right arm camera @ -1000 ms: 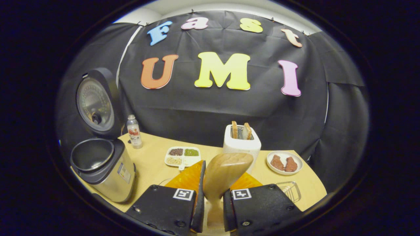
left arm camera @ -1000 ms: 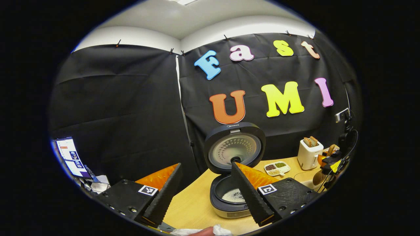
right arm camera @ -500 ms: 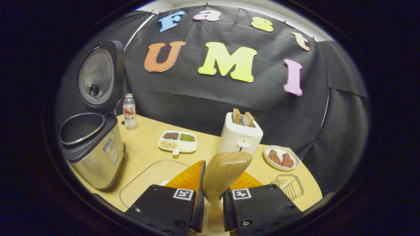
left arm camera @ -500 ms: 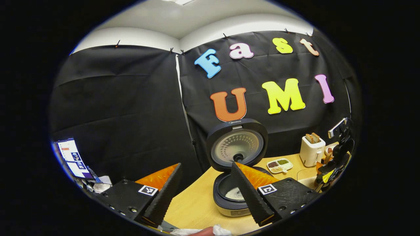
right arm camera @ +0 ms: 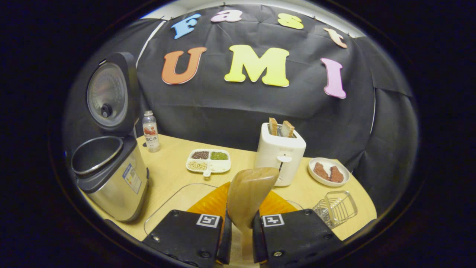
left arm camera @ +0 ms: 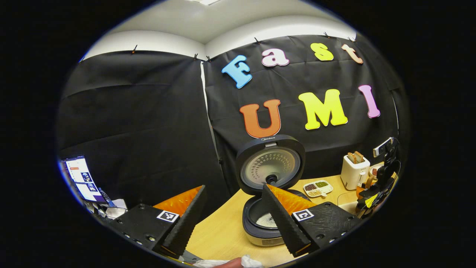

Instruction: Close the left gripper, press the button to open the rice cooker; take a wooden spoon from the chopstick holder with the right hand, scoop a spoonful of rice and pour it into the rice cooker, then put the wooden spoon back into the chopstick holder.

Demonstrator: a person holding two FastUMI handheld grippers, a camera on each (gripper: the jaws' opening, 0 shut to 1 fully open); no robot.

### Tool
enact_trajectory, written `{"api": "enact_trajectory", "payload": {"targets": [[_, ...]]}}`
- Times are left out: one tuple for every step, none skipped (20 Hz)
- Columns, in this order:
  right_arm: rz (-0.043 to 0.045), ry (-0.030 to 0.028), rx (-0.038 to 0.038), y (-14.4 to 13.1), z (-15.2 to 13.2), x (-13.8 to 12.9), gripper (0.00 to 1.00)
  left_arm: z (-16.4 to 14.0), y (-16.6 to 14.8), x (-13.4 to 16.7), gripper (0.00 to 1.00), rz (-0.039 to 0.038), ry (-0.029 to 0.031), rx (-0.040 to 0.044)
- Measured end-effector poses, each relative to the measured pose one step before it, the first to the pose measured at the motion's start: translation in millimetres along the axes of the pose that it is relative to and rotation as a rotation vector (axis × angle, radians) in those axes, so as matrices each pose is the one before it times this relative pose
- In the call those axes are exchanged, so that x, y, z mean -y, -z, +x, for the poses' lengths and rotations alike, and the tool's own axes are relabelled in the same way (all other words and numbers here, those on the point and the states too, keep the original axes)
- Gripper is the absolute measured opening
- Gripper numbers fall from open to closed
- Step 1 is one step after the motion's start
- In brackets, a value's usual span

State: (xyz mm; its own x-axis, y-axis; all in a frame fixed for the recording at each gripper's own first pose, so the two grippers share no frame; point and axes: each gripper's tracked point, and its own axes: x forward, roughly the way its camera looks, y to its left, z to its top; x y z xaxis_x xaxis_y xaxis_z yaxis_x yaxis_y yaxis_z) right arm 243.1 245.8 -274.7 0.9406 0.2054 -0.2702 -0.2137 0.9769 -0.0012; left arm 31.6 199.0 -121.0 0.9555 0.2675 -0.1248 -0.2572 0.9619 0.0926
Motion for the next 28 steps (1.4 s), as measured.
{"api": "enact_trajectory", "payload": {"targets": [[0.03679,-0.00525,-0.00528,1.79,-0.31,-2.26,0.28,0.46,-0.34,-0.29,0.95,0.00114,-0.00139,-0.00012],[0.03004,-0.00852,0.00161,-0.23,0.65,-0.15,0.28,0.72,-0.58,-0.80,0.95,0.00222,-0.00313,0.00246],[0.02709,-0.01137,0.00056,0.30,0.27,-1.89,0.28,-0.35,-0.87,-2.00,0.95,0.00026,-0.00042,0.00049],[0.04147,-0.01712,-0.00374,2.55,0.64,-4.08,0.28,-0.16,-0.59,-0.93,0.95,-0.00140,-0.00190,0.00196],[0.05376,-0.01375,-0.00238,1.03,-0.20,-1.82,0.28,0.75,-0.07,-0.49,0.95,0.00033,-0.00040,-0.00044],[0.04455,-0.00724,-0.00005,0.71,-0.01,-0.74,0.28,0.25,0.97,-1.45,0.95,0.00078,-0.00280,-0.00353],[0.04517,-0.00807,0.00017,0.19,-0.20,-0.06,0.28,-0.19,0.92,-0.81,0.95,0.00089,0.00215,-0.00561],[0.05301,-0.00854,-0.00046,0.29,0.61,-0.27,0.28,-0.06,-0.09,0.58,0.95,-0.00032,-0.00028,-0.00070],[0.05743,-0.00939,-0.00057,0.99,0.21,-0.22,0.28,-0.20,-0.29,-1.51,0.95,0.00018,-0.00135,-0.00052],[0.05575,-0.00536,0.00307,-1.50,0.04,1.98,0.28,0.70,-0.31,-0.27,0.95,-0.00184,-0.00093,-0.00164],[0.03679,0.00040,0.00338,-0.65,-0.53,3.45,0.28,-0.46,-0.34,1.21,0.95,-0.00023,0.00244,-0.00040],[0.04029,-0.00574,0.00336,-0.72,0.05,2.67,0.29,-0.73,-0.99,0.16,0.95,0.00119,0.00048,0.00242],[0.04393,-0.01055,0.00204,-1.84,-1.03,1.98,0.28,-0.06,0.14,0.07,0.95,0.00157,0.00096,0.00068],[0.04898,-0.00587,0.00432,-1.49,-1.94,3.82,0.28,0.64,0.05,0.06,0.95,-0.00100,-0.00110,0.00069],[0.05246,-0.00366,0.00461,-2.29,-1.98,4.43,0.28,0.52,-0.63,0.40,0.95,-0.00353,0.00034,-0.00120],[0.06514,-0.00665,0.00386,-1.92,-0.75,5.77,0.28,-0.31,-0.35,0.33,0.95,-0.00300,0.00273,-0.00484],[0.05119,-0.00441,0.00473,-2.62,-1.07,5.72,0.28,0.31,0.00,0.18,0.95,-0.00086,-0.00094,-0.00157],[0.05744,-0.00881,0.00365,-0.75,-2.26,5.43,0.28,0.61,-0.54,-0.12,0.95,-0.00009,-0.00216,-0.00175],[0.05140,-0.00789,0.01259,-3.50,-2.24,3.22,0.28,-0.35,-0.41,-0.92,0.95,-0.00034,-0.00260,0.00276],[0.04592,-0.01558,0.00480,-1.70,-1.65,3.44,0.28,-0.09,-1.41,-0.20,0.95,0.00226,-0.00150,0.00361],[0.04203,-0.00699,0.01008,-2.39,-0.01,1.74,0.28,-0.58,-0.90,1.38,0.95,0.00368,0.00092,0.00263],[0.05089,-0.02505,0.00547,-1.93,-0.53,-3.75,0.28,-1.22,-0.52,0.73,0.95,0.00300,0.00042,0.00375],[0.03511,-0.01098,0.00538,-1.35,0.17,-1.14,0.28,1.07,-0.53,1.16,0.95,0.00310,0.00293,0.00124],[0.03126,-0.01009,0.00989,-4.48,-0.93,-1.53,0.28,0.43,-0.47,0.03,0.95,0.00132,-0.00336,0.00219],[0.02912,-0.01553,0.00991,-4.53,1.00,-2.40,0.28,0.27,-1.49,1.75,0.95,0.00181,0.00274,0.00000],[0.01834,-0.00460,0.00246,-3.44,-3.06,0.21,0.28,-0.93,0.86,-0.95,0.95,0.00080,-0.00294,0.00116],[0.03172,-0.00642,0.01522,-6.40,-2.85,-1.23,0.28,1.07,-1.44,0.11,0.95,-0.00220,0.00215,-0.00070],[0.02255,-0.00897,0.00775,-2.86,0.15,-2.35,0.28,-0.38,-1.45,-0.48,0.95,-0.00209,-0.00200,0.00325]]}}
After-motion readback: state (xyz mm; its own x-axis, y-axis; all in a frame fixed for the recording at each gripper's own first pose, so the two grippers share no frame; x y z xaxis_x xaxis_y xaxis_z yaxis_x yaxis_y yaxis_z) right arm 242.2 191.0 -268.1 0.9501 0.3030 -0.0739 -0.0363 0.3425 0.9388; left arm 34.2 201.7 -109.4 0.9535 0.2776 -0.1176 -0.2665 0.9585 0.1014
